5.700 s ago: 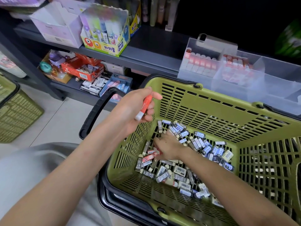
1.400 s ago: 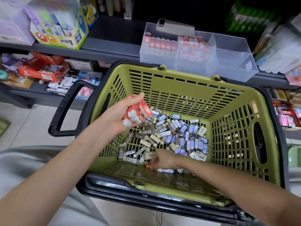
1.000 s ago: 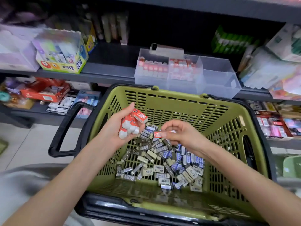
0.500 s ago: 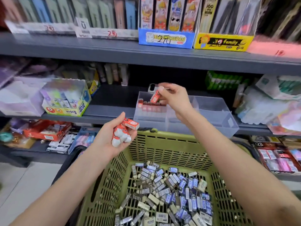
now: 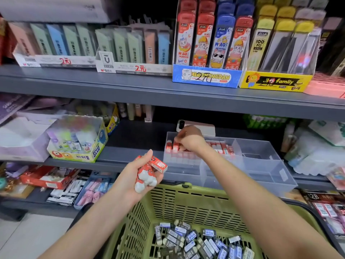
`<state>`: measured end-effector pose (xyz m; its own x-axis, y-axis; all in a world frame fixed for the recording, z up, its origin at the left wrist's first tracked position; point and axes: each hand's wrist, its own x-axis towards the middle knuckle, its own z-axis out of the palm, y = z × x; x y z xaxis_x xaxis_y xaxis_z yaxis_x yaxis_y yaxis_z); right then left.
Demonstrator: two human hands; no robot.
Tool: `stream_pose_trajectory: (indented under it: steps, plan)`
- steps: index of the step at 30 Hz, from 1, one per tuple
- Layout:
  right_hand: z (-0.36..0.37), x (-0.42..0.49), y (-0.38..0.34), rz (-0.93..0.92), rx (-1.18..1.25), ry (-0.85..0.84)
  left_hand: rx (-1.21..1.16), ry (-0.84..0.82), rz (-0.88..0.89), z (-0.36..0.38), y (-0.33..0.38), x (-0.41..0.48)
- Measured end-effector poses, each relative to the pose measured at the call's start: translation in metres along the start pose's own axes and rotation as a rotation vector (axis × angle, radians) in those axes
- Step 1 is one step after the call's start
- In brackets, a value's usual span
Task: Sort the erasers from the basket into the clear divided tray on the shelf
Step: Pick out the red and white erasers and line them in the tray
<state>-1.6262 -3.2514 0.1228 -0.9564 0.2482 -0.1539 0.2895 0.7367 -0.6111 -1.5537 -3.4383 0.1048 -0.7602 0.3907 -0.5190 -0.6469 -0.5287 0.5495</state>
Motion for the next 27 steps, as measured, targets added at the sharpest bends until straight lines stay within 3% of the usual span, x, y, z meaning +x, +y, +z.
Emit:
stream_pose_trajectory:
  steps: [7, 11, 15, 18, 23, 25, 27]
  plan:
    - [0.008, -0.001, 0.004, 0.025, -0.155, 0.013, 0.046, -0.021, 0.011, -0.001, 0.003, 0.005]
    - [-0.002, -0.044, 0.0, -0.213, 0.2, 0.156, 0.062, -0.072, 0.049, 0.006, 0.003, 0.004]
    - [-0.008, -0.093, -0.01, -0.321, 0.439, -0.212, 0.245, -0.149, 0.142, 0.009, 0.006, 0.004]
    - [-0.009, -0.105, -0.007, -0.358, 0.495, -0.355, 0.428, -0.175, 0.168, 0.013, 0.005, 0.003]
    - [-0.005, -0.112, 0.008, -0.231, 0.776, -0.471, 0.464, -0.235, 0.073, 0.018, 0.001, -0.003]
    - [-0.007, -0.103, 0.014, -0.161, 0.896, -0.421, 0.404, -0.18, 0.012, 0.021, 0.001, -0.003]
    - [-0.017, -0.085, 0.018, -0.106, 0.964, -0.264, 0.261, -0.066, -0.043, 0.021, 0.004, -0.003]
